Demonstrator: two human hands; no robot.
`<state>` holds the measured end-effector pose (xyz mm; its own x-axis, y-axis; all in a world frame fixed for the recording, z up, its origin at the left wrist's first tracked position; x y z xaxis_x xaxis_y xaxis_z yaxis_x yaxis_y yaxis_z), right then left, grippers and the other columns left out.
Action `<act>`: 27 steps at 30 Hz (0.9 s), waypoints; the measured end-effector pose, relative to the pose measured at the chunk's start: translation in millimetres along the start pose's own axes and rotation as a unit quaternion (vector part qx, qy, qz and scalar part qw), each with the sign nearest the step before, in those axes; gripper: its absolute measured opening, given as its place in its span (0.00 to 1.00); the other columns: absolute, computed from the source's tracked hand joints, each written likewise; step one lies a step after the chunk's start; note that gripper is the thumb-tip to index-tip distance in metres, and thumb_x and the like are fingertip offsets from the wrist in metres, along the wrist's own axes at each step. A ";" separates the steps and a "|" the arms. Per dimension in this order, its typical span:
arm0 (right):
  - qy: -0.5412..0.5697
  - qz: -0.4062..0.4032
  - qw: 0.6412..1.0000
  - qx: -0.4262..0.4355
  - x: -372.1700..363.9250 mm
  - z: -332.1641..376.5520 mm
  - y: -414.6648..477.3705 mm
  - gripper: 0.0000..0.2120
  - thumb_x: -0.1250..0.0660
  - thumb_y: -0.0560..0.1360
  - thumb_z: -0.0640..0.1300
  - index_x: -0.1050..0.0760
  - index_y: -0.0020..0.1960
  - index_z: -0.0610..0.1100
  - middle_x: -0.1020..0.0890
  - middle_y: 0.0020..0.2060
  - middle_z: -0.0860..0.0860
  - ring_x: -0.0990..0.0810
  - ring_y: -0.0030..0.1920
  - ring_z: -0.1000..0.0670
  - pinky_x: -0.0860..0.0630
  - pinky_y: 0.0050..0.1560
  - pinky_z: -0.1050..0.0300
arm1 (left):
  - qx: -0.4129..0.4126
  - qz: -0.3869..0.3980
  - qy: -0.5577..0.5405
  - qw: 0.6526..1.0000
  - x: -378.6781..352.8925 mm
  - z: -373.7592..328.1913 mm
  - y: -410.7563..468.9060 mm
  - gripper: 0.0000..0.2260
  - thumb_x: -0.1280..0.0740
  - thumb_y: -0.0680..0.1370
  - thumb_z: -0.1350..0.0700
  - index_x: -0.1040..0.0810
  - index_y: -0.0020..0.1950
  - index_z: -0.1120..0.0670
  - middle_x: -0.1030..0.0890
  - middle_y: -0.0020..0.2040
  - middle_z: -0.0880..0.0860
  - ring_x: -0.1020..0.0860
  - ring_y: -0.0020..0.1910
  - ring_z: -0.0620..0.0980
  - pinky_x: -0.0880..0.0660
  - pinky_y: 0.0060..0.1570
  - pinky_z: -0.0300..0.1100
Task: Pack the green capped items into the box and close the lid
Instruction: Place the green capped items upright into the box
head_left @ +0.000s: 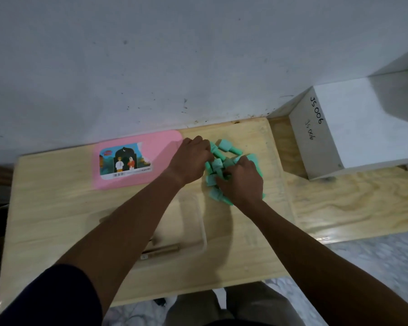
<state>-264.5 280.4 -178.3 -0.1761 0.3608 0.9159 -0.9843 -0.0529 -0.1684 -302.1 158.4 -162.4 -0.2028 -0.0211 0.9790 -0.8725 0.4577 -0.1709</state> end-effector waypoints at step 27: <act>0.453 0.108 0.884 -0.036 66.4 38.3 -37.9 0.08 0.25 0.72 0.37 0.20 0.49 0.38 0.15 0.39 0.43 0.20 0.28 0.53 0.24 0.31 0.62 | 0.279 -0.201 -0.656 0.672 51.8 56.6 -162.8 0.09 0.30 0.77 0.63 0.24 0.54 0.52 0.18 0.42 0.63 0.16 0.37 0.54 0.17 0.42 0.47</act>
<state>-239.3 270.7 -97.1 -0.2464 0.9492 0.1960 -0.9195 -0.1650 -0.3567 -195.7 32.5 -90.1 0.2019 -0.9760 0.0816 -0.9304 -0.2171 -0.2955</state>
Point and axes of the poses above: each hand's wrist, its own y-axis towards the middle knuckle, its own x-axis out of the back of the hand, z = x × y, the point moved 9 cm from there along y, towards the middle knuckle
